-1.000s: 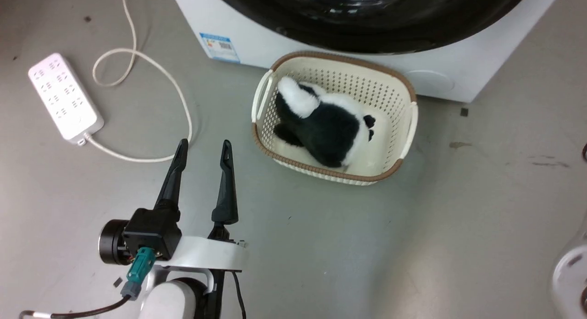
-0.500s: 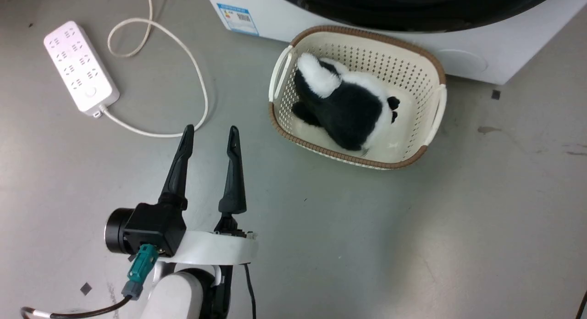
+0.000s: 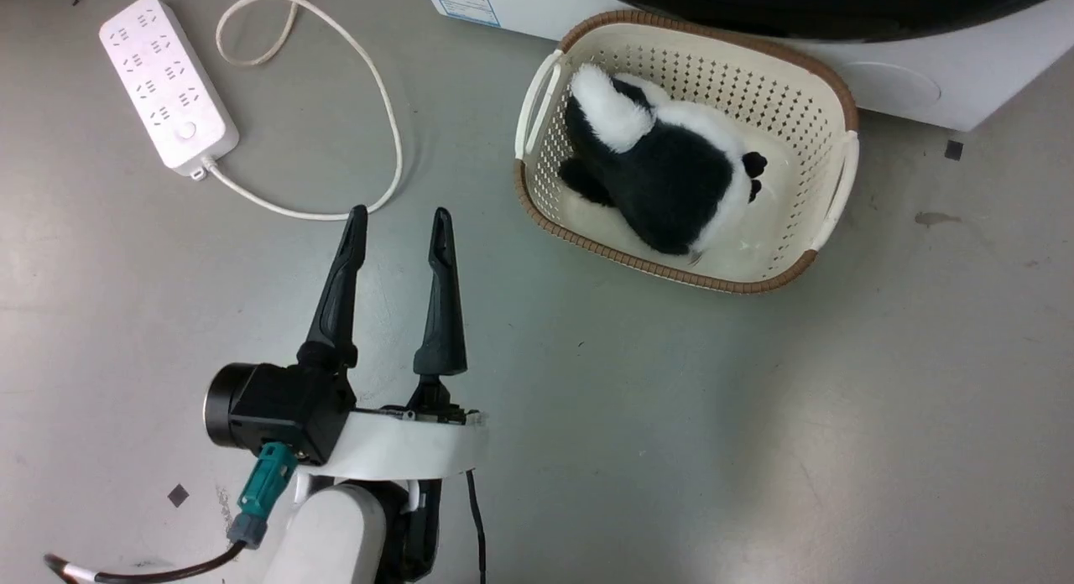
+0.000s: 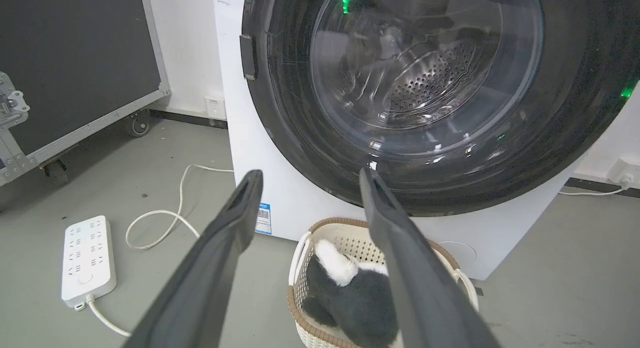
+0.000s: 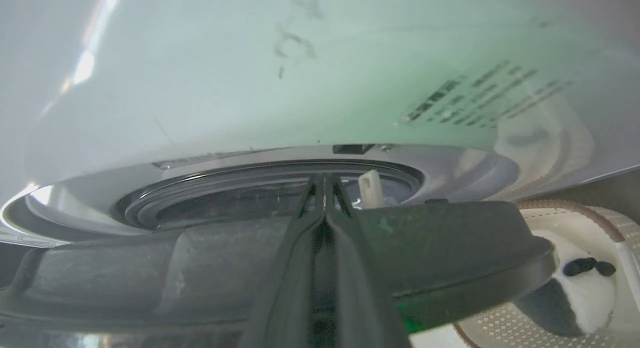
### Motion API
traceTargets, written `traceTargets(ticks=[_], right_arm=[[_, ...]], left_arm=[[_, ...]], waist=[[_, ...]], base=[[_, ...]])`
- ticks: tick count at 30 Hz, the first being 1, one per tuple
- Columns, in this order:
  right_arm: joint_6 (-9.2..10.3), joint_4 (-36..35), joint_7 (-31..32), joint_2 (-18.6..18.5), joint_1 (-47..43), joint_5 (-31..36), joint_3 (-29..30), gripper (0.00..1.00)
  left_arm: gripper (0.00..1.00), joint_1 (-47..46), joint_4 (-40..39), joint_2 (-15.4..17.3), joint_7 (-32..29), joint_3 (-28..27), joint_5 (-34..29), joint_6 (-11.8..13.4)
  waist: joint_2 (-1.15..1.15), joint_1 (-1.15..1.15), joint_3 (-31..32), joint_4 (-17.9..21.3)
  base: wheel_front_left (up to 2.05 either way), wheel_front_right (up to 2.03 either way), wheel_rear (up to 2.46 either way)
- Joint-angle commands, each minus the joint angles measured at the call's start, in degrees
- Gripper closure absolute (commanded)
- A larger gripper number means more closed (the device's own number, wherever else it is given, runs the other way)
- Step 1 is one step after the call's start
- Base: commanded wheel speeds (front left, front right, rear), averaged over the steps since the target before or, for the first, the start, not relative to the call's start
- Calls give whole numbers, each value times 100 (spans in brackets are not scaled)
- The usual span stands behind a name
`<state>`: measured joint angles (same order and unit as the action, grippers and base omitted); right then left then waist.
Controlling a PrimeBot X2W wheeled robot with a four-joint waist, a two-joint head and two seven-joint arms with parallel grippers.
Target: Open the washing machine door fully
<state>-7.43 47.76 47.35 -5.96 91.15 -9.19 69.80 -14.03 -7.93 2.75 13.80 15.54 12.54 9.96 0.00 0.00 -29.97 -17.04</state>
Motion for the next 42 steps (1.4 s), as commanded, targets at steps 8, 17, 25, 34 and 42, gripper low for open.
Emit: traceTargets(ticks=[8,17,25,34,42], right_arm=[[-6,157,675,263,-1168,-28,138,100],[-6,742,848,306,-2281,-851,-422,100],[-6,1746,698,307,-2758,-1821,-1280,100],[-6,2550,771,308,-2933,-3419,-2714,100],[-6,2611,1119,308,-3398,-5127,-4349,100]], left_arm=[[0,304,137,12,119,-105,11,-39],[0,787,293,12,119,-212,-82,-199],[0,1050,382,12,119,-256,-131,-284],[0,1300,474,12,119,-277,-129,-387],[0,1399,645,12,119,-234,-56,-433]], waist=[[0,0,1047,131],[0,0,1835,295],[0,0,2197,336],[0,0,2421,315],[0,0,2559,272]], base=[[0,0,0],[0,0,0],[0,0,0],[0,0,0],[0,0,0]])
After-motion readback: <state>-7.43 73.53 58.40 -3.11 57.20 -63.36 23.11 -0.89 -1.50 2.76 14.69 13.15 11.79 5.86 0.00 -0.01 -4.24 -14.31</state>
